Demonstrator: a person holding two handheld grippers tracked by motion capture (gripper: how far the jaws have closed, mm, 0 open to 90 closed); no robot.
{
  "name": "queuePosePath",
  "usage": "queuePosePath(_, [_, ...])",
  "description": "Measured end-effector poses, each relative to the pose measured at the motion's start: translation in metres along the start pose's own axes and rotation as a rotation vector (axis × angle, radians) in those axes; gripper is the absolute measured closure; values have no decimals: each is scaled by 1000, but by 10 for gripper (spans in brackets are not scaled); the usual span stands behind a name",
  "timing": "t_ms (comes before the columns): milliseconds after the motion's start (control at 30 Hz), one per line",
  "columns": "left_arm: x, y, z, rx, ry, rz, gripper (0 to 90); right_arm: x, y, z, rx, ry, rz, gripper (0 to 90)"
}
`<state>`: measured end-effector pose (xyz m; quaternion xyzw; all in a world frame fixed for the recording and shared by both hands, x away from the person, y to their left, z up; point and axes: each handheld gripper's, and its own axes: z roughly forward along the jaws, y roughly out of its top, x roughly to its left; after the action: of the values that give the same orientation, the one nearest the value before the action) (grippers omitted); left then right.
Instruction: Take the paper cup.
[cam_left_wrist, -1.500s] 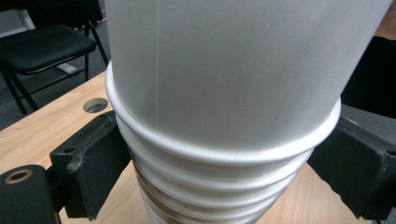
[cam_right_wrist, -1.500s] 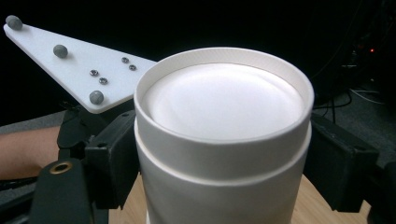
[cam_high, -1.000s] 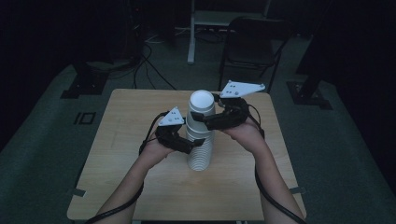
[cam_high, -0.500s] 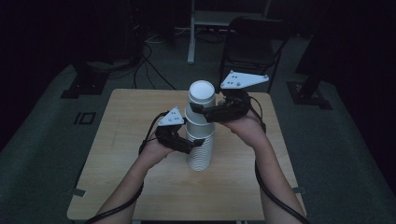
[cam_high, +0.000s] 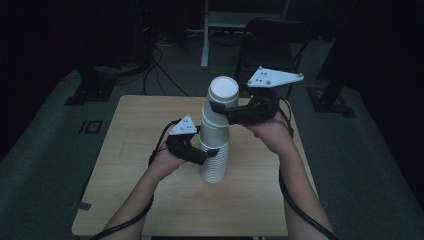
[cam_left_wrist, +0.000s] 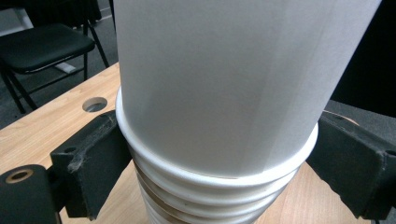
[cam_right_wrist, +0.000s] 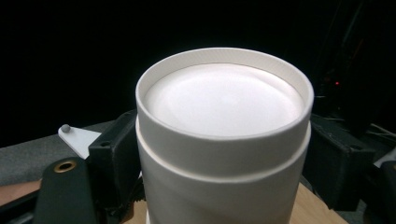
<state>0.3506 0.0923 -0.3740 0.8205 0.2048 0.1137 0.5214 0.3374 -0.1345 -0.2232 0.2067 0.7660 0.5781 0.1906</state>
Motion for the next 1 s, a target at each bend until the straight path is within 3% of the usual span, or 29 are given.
queuePosePath(267, [0,0,0,5,0,0,86,-5,-1,-18,-33,-20,11,211])
queuePosePath(567, [0,0,0,2,1,0,87,-8,-4,-37,-32,-51,1,211])
queuePosePath(1000, [-2,1,0,19,11,-4,80,-12,-25,-68,-44,-90,14,211])
